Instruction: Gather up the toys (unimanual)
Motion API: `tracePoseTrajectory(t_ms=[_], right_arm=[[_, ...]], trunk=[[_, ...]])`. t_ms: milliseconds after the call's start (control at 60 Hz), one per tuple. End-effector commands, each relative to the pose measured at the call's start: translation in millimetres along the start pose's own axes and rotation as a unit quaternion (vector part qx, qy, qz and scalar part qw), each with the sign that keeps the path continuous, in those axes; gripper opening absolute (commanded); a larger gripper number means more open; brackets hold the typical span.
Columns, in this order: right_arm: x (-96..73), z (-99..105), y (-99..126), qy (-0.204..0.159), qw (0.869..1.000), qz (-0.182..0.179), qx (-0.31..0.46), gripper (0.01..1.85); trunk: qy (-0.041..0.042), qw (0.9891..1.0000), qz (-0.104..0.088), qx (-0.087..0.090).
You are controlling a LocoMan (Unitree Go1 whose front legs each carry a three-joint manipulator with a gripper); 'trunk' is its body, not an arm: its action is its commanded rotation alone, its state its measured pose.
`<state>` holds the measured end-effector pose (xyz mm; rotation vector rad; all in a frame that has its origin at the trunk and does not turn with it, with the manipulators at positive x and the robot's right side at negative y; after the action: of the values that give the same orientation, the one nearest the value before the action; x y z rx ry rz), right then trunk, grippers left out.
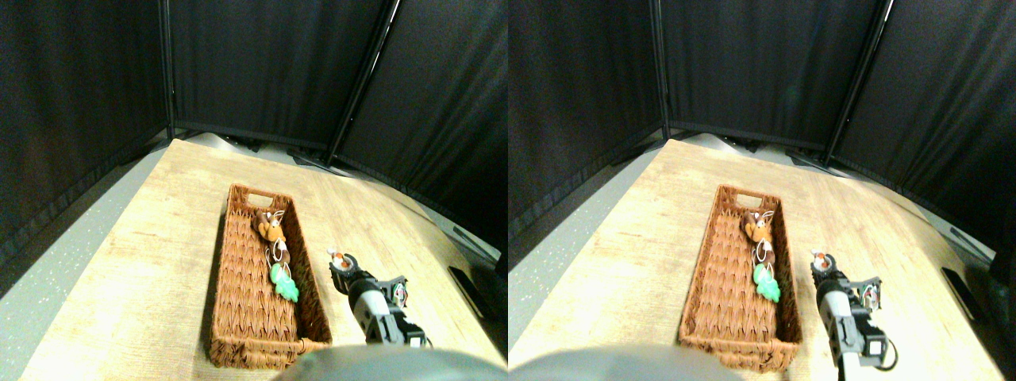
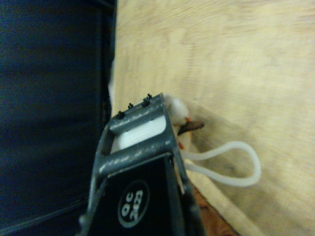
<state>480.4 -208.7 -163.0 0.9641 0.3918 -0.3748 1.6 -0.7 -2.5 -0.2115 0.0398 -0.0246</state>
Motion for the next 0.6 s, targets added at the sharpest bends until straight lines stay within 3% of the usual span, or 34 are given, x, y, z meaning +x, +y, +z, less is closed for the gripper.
tracePoseTrajectory(t_ms=[17, 133, 317, 600], right_arm=[[1.9, 5, 20, -0.011, 0.999, 0.042, -0.004, 0.06], [3.3, 4, 37, 0.003, 0.997, 0.068, -0.022, 0.06], [2.3, -4, 55, 0.015, 0.996, 0.08, -0.032, 0.12], [1.7, -22, 73, 0.053, 0.994, 0.095, -0.015, 0.08]], trunk=[[-0.0154, 0.9997, 0.009, -0.013], [-0.0211, 0.9994, 0.016, -0.022], [-0.0285, 0.9987, 0.025, -0.032], [-0.0364, 0.9968, 0.045, -0.055]])
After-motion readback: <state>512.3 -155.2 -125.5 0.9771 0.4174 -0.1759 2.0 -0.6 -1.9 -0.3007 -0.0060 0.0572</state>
